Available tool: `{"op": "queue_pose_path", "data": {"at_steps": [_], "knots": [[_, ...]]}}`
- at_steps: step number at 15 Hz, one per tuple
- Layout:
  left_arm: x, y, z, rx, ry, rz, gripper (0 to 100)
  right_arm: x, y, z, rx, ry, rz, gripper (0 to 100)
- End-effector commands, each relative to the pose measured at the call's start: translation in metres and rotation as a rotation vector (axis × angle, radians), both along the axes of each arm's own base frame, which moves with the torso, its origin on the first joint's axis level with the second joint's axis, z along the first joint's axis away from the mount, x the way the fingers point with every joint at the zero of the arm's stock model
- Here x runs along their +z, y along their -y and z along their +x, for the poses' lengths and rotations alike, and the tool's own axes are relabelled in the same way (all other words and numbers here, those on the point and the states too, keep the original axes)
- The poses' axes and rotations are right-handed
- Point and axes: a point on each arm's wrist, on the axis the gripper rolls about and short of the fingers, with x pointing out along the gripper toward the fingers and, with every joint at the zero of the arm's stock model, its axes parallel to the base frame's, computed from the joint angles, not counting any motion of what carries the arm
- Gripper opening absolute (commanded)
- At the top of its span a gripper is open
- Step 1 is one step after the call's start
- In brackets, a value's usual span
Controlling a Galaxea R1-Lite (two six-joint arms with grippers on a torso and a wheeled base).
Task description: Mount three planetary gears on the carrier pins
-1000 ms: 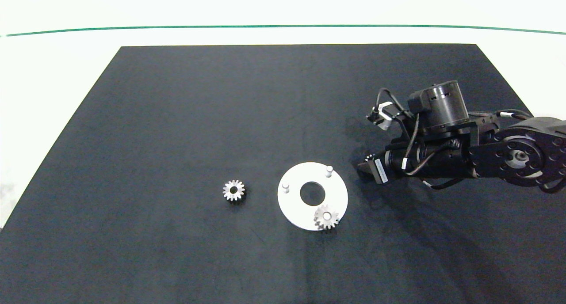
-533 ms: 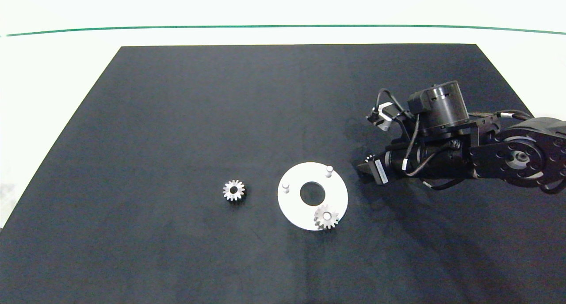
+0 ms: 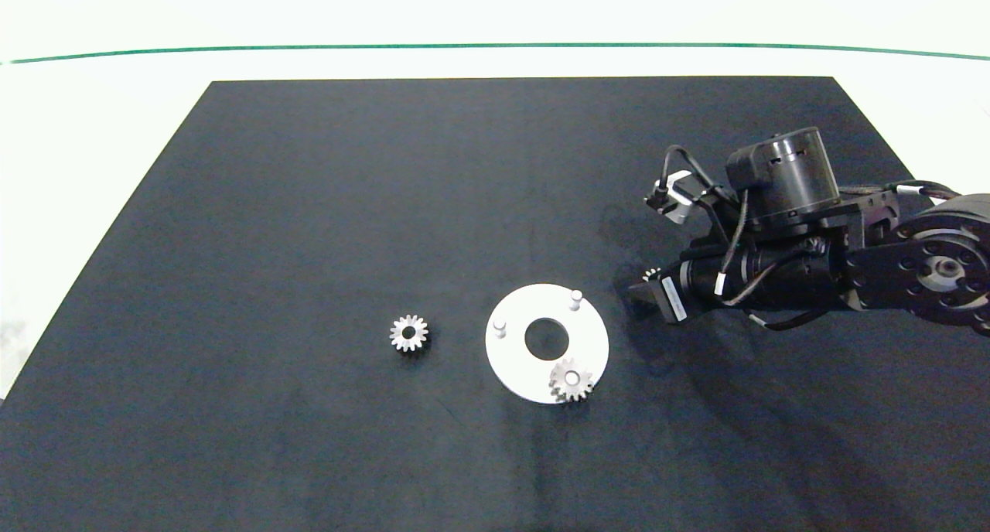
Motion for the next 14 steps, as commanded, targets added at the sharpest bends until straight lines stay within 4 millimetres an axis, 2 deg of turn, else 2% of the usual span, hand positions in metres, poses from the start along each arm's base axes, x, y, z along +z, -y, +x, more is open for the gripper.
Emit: {"op": "queue_pose_path", "data": {"at_steps": [1,9,14], "knots": [[-0.001,0.0,0.0,0.001,-0.005,0.0,100,0.02,-0.006,-0.012,0.017,0.074,-0.015,0],[0.0,0.0,0.0,0.001,0.0,0.0,100,0.043,-0.045,-0.03,0.11,0.109,-0.017,0],[0.003,0.0,-0.002,0.001,0.01,-0.001,100,0.029,-0.062,-0.029,0.126,0.084,-0.054,0]]}}
